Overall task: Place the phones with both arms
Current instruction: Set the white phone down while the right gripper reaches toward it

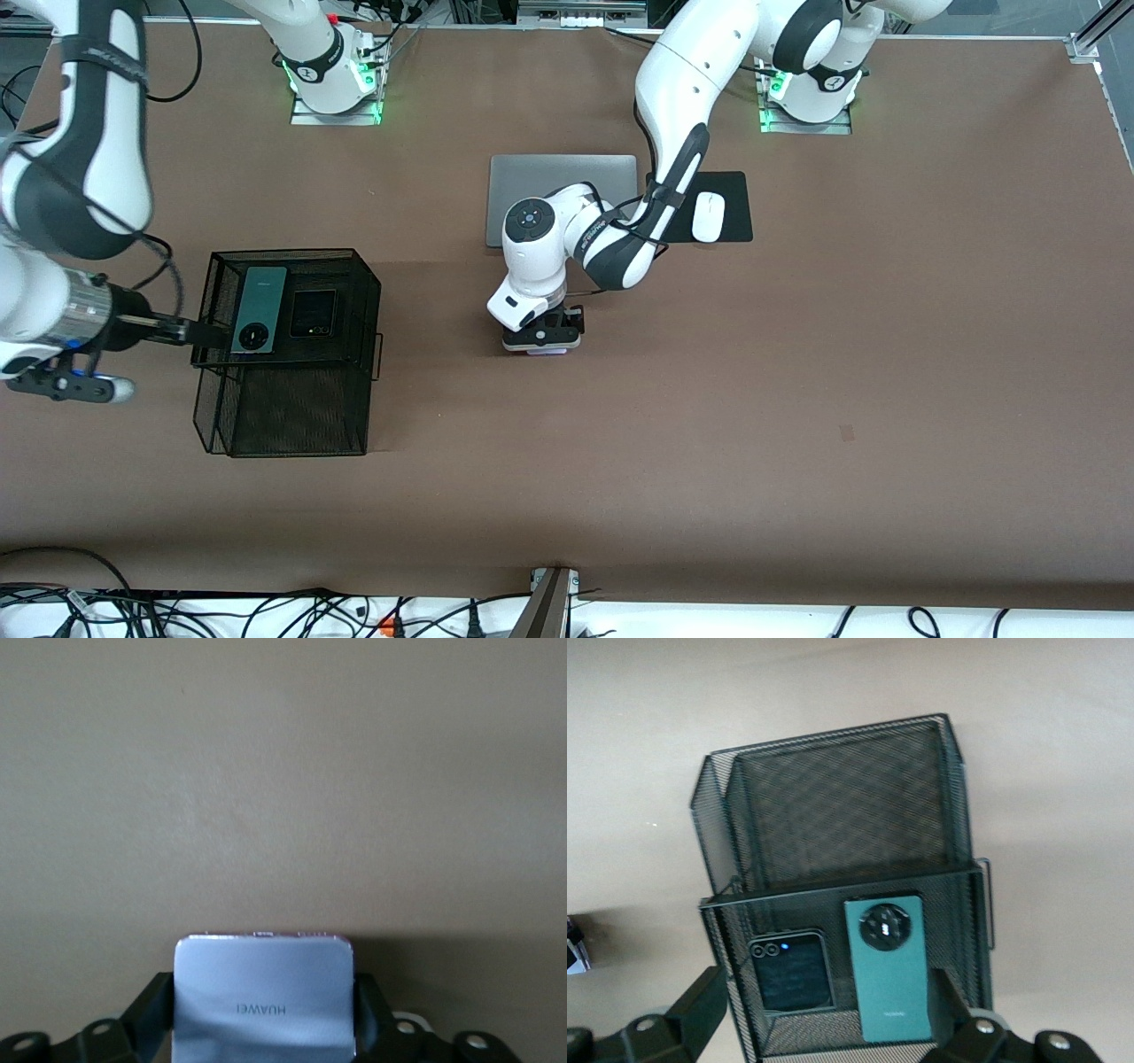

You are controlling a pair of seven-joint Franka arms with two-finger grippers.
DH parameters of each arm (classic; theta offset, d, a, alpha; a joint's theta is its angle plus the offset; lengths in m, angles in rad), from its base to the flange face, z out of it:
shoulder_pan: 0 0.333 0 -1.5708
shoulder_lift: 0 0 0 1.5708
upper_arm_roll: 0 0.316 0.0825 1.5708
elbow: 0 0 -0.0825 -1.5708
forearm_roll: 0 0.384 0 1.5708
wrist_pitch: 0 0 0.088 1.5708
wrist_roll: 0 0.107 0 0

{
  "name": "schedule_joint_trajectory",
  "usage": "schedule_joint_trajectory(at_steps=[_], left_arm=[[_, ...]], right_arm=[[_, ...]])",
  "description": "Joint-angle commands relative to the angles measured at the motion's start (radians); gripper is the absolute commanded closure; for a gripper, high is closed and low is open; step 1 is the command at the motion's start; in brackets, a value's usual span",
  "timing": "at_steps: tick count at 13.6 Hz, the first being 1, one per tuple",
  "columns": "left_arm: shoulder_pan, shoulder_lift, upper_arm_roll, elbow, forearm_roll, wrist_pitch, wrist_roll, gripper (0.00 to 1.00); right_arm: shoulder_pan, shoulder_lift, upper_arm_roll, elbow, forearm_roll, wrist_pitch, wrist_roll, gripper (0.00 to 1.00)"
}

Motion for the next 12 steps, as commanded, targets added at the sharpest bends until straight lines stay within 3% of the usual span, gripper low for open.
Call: schedule_joint_trajectory(at_steps=[1,5,9,12], left_arm=[[0.012,-0.001,0.025,0.075,0.009,-0.035,-0.003,0.0],[0.136,-0.128,0.008,0.077,-0.006,-0.17,0.03,0.0],[0.323,-0.33,-0.001,0.046,-0.066,-0.472,0.27,0.0],[0.453,-0.493,0.005,-0.065,-0.06,-0.58,0.458,0.0]], right_arm=[[0.019,0.003,0.002,-0.003,0.014,0.034,-0.012,0.0],[0.107,0.014,0.002,-0.03,0.016,0.108,0.01,0.0],[0.221,0.049,0.002,-0.032,0.016,0.134,0.143,0.0],[0.302,0.072,0.003,-0.032,0.024,0.174,0.207,0.0]])
